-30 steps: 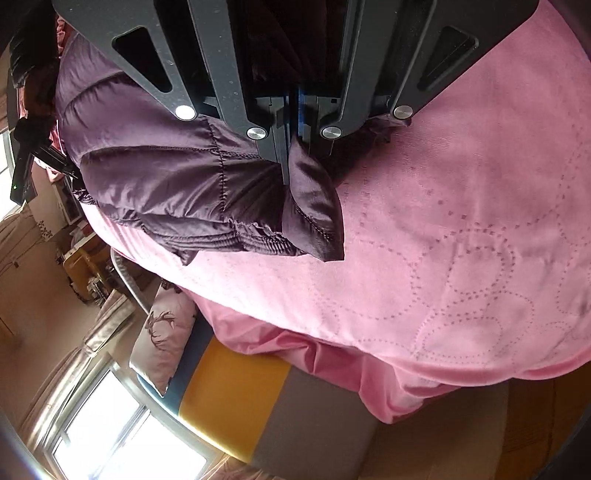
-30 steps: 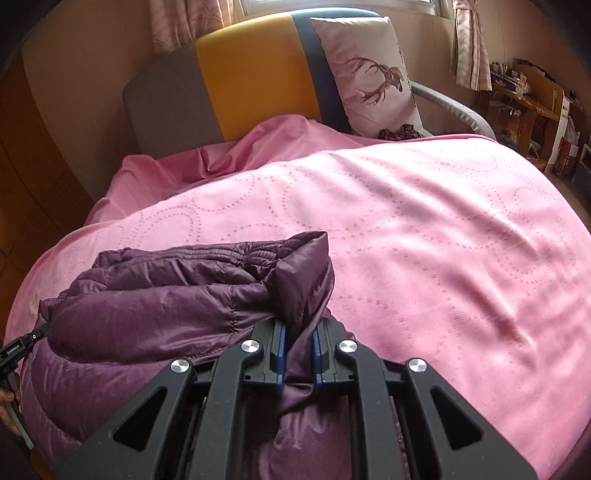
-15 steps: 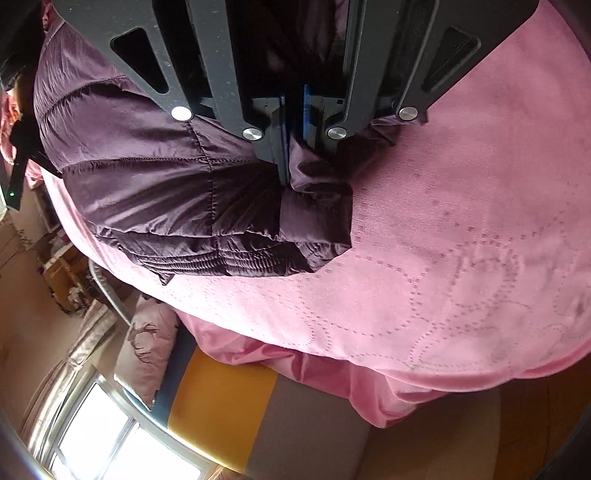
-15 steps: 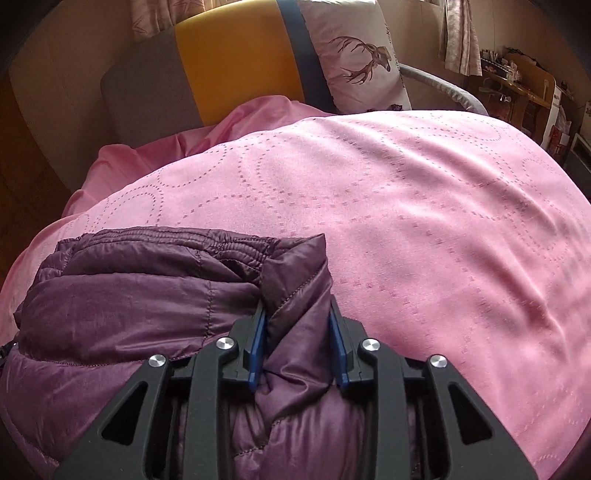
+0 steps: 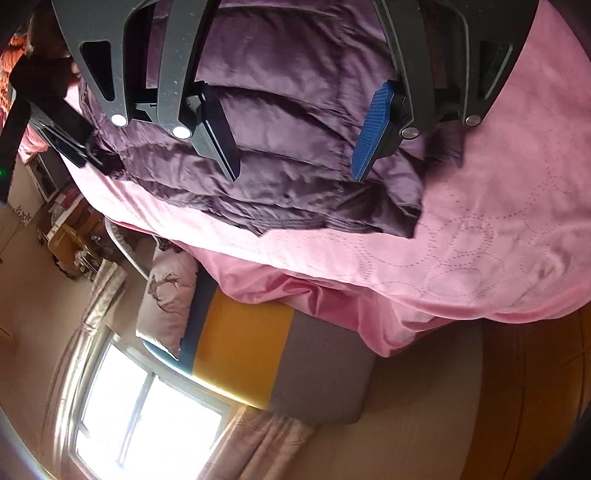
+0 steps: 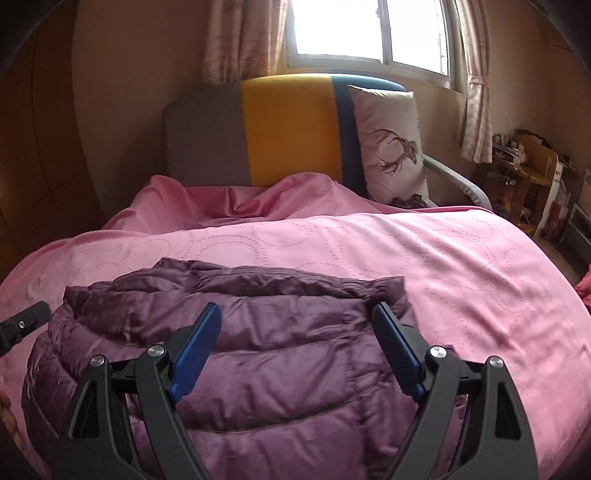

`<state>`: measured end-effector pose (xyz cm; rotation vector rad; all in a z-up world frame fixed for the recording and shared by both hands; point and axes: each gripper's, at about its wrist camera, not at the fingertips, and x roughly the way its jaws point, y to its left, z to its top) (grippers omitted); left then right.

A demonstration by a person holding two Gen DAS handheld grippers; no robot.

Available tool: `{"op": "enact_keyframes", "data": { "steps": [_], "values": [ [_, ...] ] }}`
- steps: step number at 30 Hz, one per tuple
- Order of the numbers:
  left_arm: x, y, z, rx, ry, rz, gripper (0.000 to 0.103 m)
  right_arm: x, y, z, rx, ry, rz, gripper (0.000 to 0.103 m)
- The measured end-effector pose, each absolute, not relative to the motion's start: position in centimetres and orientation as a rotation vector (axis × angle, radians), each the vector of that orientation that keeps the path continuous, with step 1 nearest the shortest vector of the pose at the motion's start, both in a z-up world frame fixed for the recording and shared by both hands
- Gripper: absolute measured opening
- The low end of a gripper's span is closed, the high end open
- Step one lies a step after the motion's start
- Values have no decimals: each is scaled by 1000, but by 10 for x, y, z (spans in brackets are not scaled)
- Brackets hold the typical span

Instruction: Fold large clothes

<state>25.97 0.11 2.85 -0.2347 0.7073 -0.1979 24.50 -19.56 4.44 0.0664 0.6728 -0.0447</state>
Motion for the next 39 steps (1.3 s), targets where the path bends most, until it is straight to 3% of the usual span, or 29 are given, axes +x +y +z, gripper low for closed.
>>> {"op": "enact_keyframes", "data": {
  "steps": [8, 19, 27, 39],
  "values": [
    [267, -45, -33, -147, 766, -212, 64, 260, -189, -9, 16, 737, -113, 84],
    [274, -49, -57, -112, 786, -191, 64, 281, -176, -42, -59, 831, -143, 87],
    [265, -57, -41, -36, 808, -154, 64, 275, -198, -25, 47, 850, -53, 92],
    [214, -80, -25, -19, 738, -221, 66, 193, -258, 7, 107, 788, -108, 94]
  ]
}}
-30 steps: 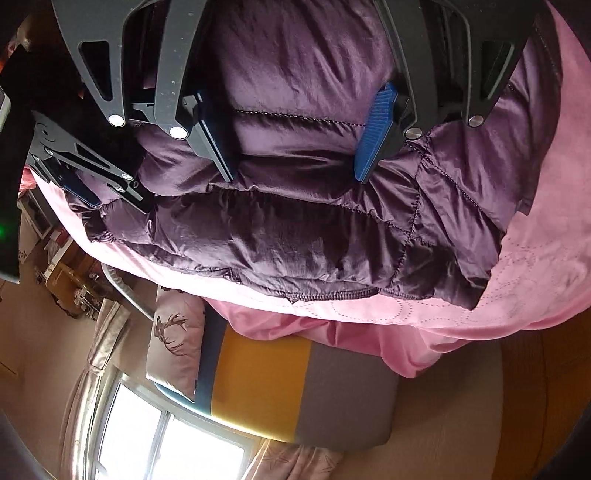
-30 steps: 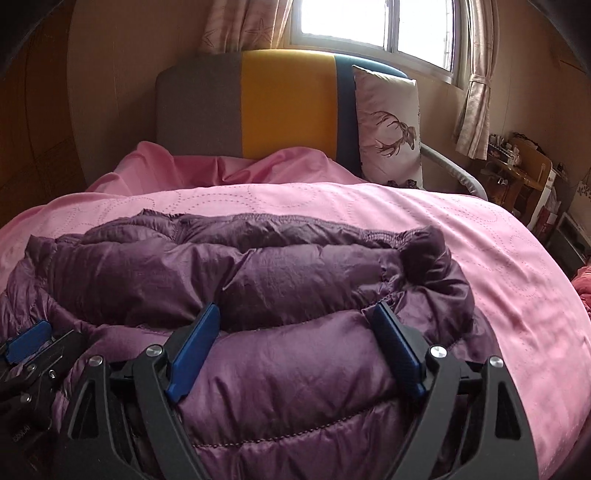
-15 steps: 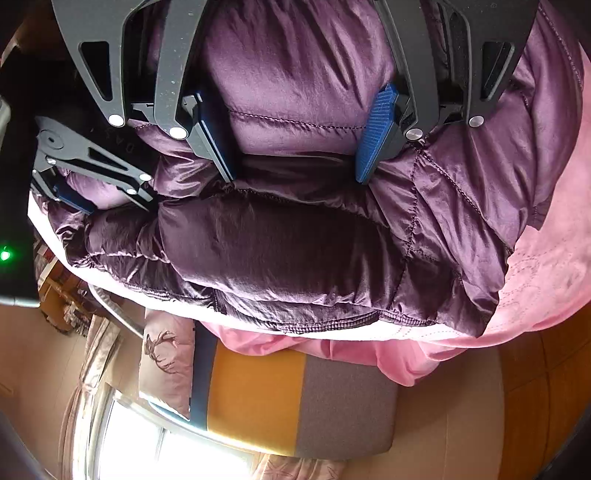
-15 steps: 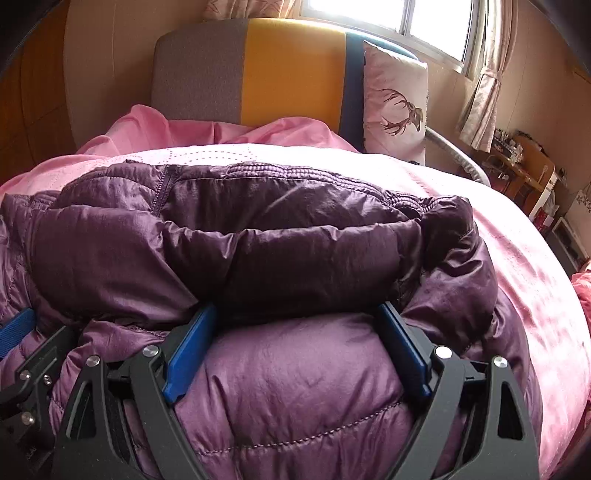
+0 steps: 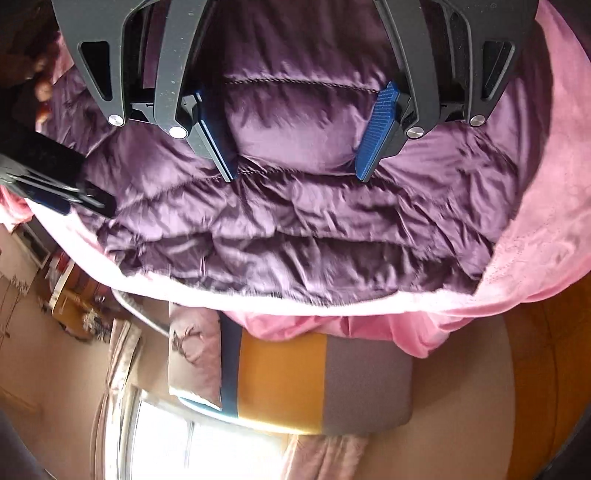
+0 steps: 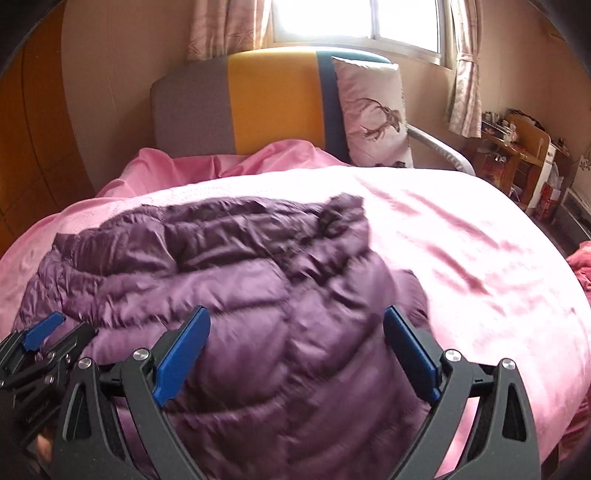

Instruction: Fold large clothes

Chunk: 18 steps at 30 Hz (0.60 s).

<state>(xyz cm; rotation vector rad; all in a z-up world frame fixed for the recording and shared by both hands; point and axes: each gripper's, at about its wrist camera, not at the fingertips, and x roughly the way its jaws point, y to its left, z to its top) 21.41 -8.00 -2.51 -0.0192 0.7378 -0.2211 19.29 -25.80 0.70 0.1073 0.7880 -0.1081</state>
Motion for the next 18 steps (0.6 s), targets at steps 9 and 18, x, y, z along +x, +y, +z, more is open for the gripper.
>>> {"op": "enact_keyframes", "data": {
  "steps": [9, 18],
  "values": [
    [229, -81, -53, 1, 797, -244, 67, 189, -279, -37, 253, 872, -83, 100],
    [209, -73, -24, -24, 772, -241, 77, 166, -299, -27, 343, 857, -23, 101]
  ]
}}
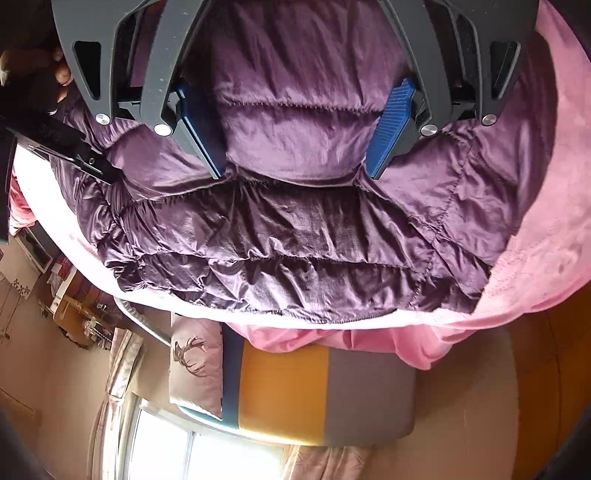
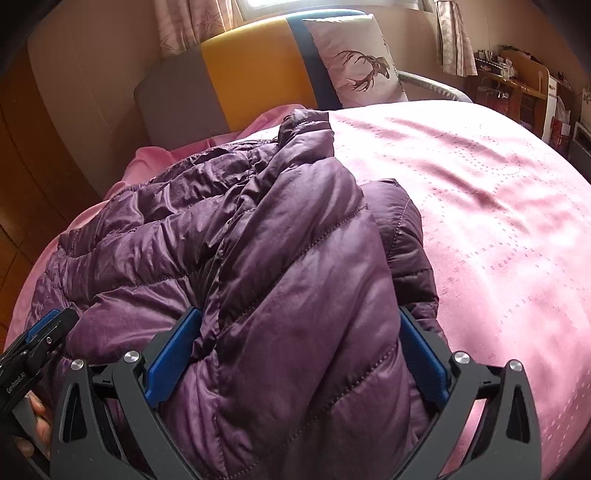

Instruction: Fold large clothes

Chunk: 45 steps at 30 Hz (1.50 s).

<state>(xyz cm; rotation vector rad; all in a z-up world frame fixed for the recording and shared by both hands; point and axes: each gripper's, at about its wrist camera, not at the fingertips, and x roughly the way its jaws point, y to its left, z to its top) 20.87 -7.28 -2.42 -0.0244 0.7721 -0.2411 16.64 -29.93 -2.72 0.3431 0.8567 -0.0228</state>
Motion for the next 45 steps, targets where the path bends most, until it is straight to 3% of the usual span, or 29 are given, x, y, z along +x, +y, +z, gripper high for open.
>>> {"op": "enact_keyframes", "data": {
  "steps": [22, 28, 38, 45],
  "values": [
    [185, -38, -6, -75, 717, -254, 77, 126, -337, -31, 539, 889, -19, 101],
    [191, 8, 8, -160, 673, -157, 77, 125, -338, -36, 550, 887, -8, 101],
    [228, 85, -50, -258, 884, 38, 80, 127, -337, -41, 541, 888, -1, 101],
    [204, 63, -6, -211, 697, 65, 80, 129, -344, -41, 554, 882, 45, 101]
  ]
}}
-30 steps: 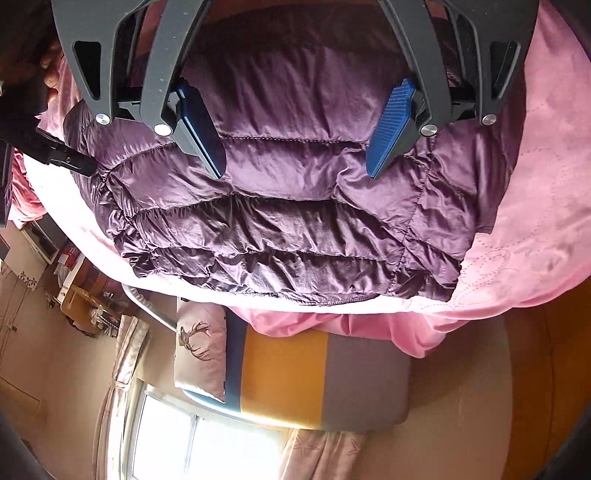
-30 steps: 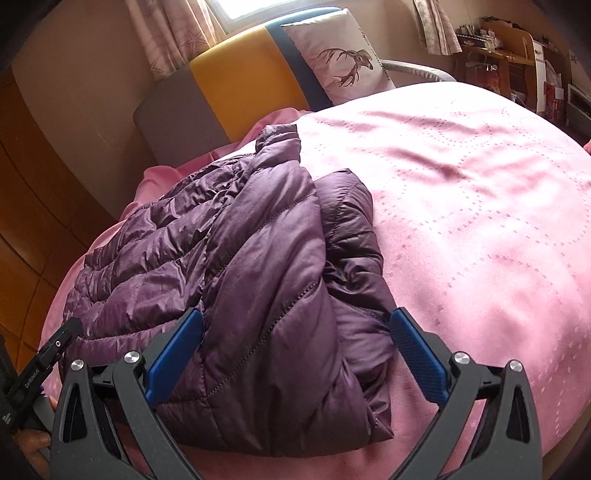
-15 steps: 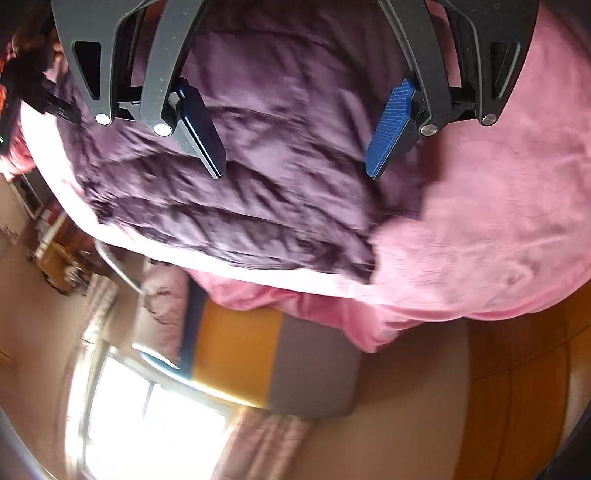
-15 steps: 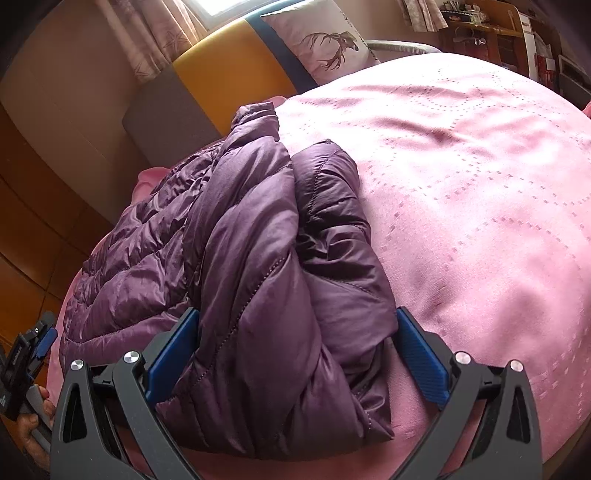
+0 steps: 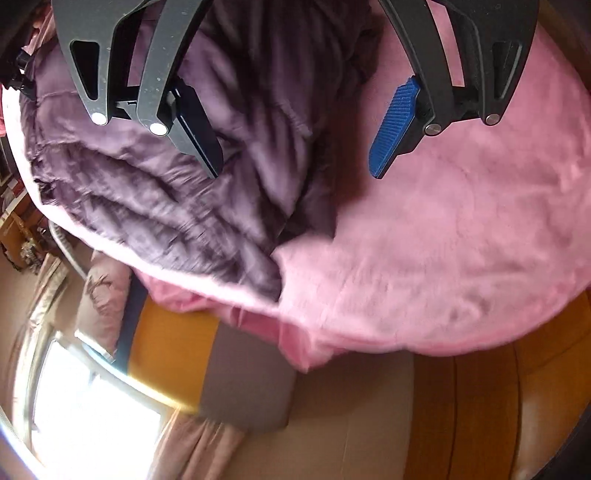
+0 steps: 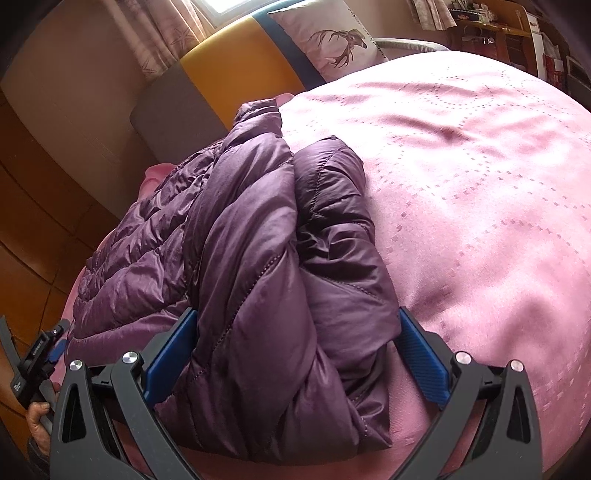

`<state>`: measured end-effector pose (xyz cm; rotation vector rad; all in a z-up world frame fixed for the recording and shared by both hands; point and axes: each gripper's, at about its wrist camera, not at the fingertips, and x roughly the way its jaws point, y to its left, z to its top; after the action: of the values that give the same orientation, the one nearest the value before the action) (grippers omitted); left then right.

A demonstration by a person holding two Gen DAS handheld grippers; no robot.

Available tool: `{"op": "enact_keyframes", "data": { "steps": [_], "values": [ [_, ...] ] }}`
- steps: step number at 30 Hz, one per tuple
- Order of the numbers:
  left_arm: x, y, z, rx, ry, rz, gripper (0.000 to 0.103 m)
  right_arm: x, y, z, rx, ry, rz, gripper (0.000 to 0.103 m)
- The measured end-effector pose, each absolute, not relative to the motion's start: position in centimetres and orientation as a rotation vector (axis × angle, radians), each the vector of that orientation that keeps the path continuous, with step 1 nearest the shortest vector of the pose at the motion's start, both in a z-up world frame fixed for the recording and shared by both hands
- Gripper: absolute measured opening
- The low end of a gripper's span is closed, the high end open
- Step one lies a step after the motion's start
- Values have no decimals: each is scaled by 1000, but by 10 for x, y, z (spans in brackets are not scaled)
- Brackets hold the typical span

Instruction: Fold large clothes

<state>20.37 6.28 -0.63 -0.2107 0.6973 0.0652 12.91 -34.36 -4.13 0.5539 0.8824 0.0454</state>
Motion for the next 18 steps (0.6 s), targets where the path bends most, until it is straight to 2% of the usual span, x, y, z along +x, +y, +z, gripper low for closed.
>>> {"op": "enact_keyframes", "data": {
  "steps": [4, 7, 10, 13, 18],
  "values": [
    [188, 18, 25, -159, 606, -139, 80, 128, -347, -43, 558, 872, 60, 101],
    [193, -15, 20, -132, 654, -280, 80, 128, -348, -43, 558, 876, 73, 101],
    [203, -43, 2, -150, 751, -363, 71, 128, -349, -42, 570, 882, 105, 101],
    [217, -57, -17, -136, 805, -369, 67, 127, -349, -40, 578, 890, 140, 93],
    [222, -60, -32, -149, 839, -360, 67, 128, -345, -41, 629, 901, 204, 61]
  ]
}}
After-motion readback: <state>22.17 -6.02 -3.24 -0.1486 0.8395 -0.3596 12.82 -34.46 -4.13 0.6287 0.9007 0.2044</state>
